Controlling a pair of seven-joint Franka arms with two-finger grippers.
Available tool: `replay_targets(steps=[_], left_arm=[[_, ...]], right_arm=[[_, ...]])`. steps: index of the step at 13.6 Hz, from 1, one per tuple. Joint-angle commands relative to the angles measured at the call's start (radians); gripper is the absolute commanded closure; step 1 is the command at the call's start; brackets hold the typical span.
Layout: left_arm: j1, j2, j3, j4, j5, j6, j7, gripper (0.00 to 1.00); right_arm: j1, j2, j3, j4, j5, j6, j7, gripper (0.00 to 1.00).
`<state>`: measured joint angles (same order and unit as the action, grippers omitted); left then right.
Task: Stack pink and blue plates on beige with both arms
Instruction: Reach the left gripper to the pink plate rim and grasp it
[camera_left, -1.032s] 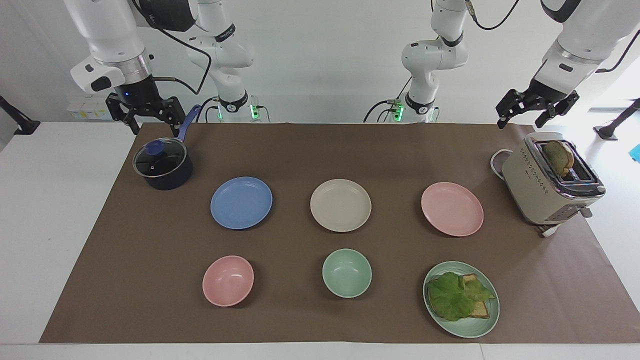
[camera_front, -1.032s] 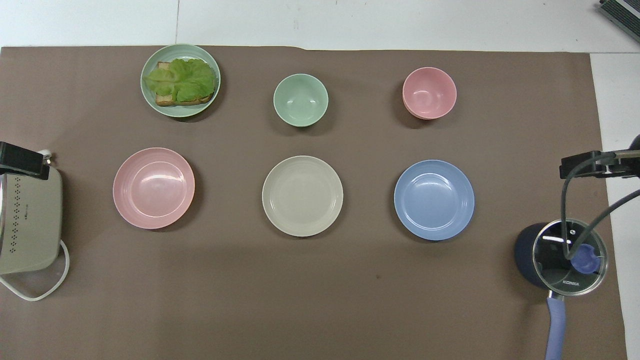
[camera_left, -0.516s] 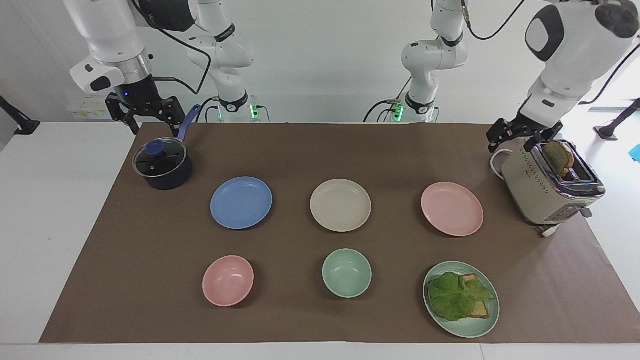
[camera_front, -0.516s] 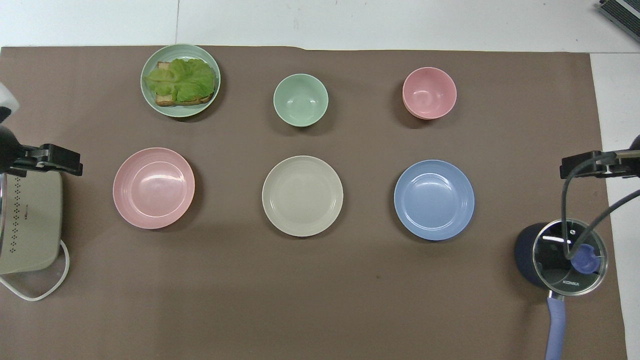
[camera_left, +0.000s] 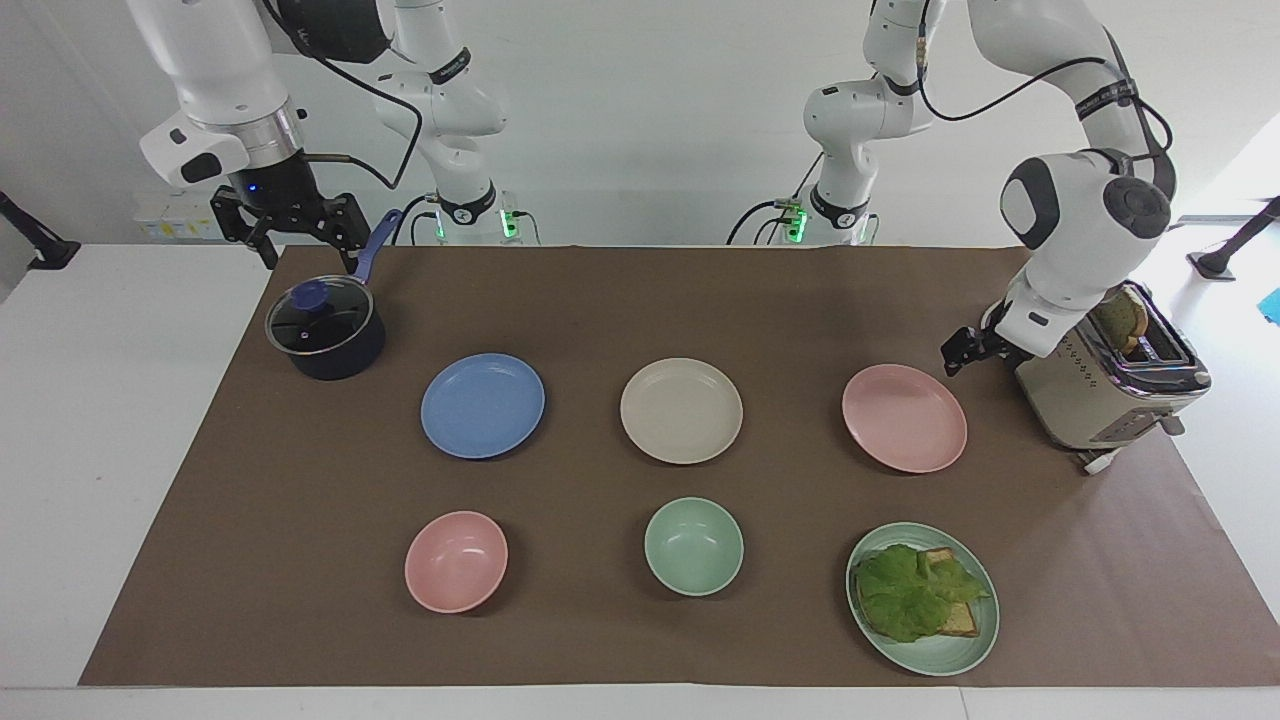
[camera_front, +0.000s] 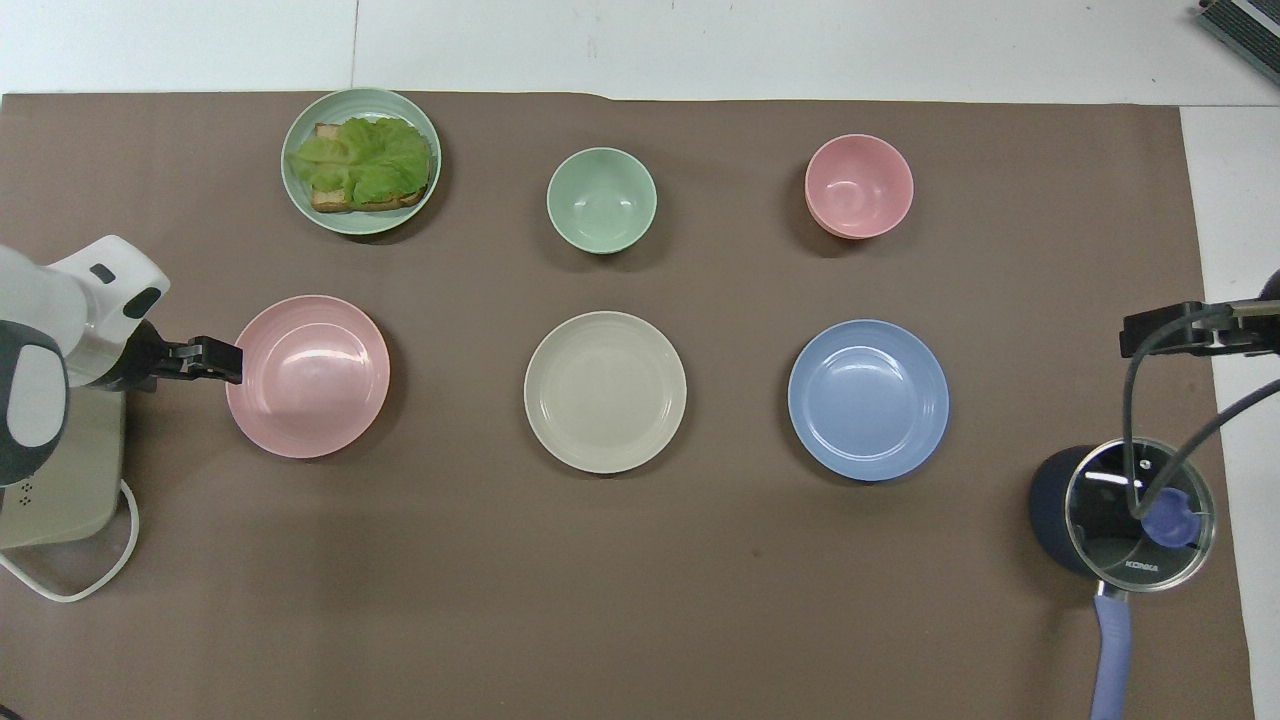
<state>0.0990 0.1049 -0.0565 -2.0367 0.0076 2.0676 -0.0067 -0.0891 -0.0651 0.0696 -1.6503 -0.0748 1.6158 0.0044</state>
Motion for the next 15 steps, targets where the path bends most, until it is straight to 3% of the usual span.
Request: replay_targets(steps=[1,5,6,7,8,12,15], left_arm=[[0.022,0.071,-0.006,-0.022,-0.006,0.104,-0.056,0.0],[0.015,0.079,-0.006,-0.076,-0.015,0.109,-0.191,0.0],[0.013,0.079,-0.006,-0.076,-0.015,0.106,-0.225,0.23],[0.013,0.079,-0.006,-0.074,-0.015,0.094,-0.223,0.74],[0.011,0.079,-0.006,-0.071,-0.015,0.083,-0.22,1.0],[0.008,0.082,-0.006,-0.051,-0.014,0.059,-0.219,1.0],[0.008,0.07,-0.008,0.031,-0.014,-0.086,-0.217,1.0]], right_arm=[[-0.014,-0.005,0.003,0.004,0.013,-0.01,-0.038,0.0],[-0.014,-0.005,0.003,0.004,0.013,-0.01,-0.037,0.0],[-0.014,-0.005,0.003,0.004,0.013,-0.008,-0.038,0.0],[-0.014,-0.005,0.003,0.004,0.013,-0.01,-0.037,0.0],[-0.014,-0.005,0.003,0.004,0.013,-0.01,-0.037,0.0],[-0.008,-0.005,0.004,0.004,0.013,0.002,-0.03,0.0],[-0.008,-0.005,0.004,0.003,0.013,0.003,-0.03,0.0]])
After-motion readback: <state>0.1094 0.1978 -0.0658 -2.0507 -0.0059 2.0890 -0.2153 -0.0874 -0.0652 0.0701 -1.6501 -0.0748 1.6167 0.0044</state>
